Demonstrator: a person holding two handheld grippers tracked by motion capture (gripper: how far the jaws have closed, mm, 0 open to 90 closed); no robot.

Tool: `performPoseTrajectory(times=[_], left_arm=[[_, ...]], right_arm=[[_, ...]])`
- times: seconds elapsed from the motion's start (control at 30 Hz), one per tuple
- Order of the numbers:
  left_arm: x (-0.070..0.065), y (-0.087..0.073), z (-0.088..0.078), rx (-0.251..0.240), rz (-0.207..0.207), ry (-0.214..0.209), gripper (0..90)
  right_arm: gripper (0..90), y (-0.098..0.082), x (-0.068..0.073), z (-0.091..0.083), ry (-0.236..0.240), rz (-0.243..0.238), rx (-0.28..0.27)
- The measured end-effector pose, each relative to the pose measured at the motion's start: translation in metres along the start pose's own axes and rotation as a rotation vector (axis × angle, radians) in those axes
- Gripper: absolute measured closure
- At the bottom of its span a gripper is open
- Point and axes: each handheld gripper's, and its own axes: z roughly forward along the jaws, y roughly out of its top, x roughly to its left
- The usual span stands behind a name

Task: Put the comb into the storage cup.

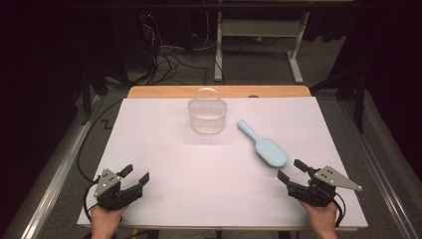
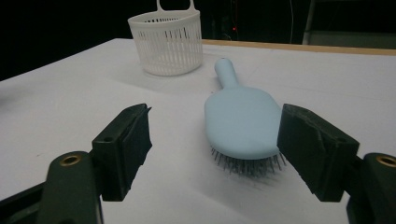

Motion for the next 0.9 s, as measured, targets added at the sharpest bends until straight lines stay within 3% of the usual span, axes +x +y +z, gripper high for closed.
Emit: performPoseTrajectory(times=[0.9], left_arm=[[0.0, 0.0, -0.001, -0.007, -0.002, -0.003, 32.5]], right_arm=[[27.3, 0.018, 0.012, 0.029, 0.044, 0.001, -0.014]])
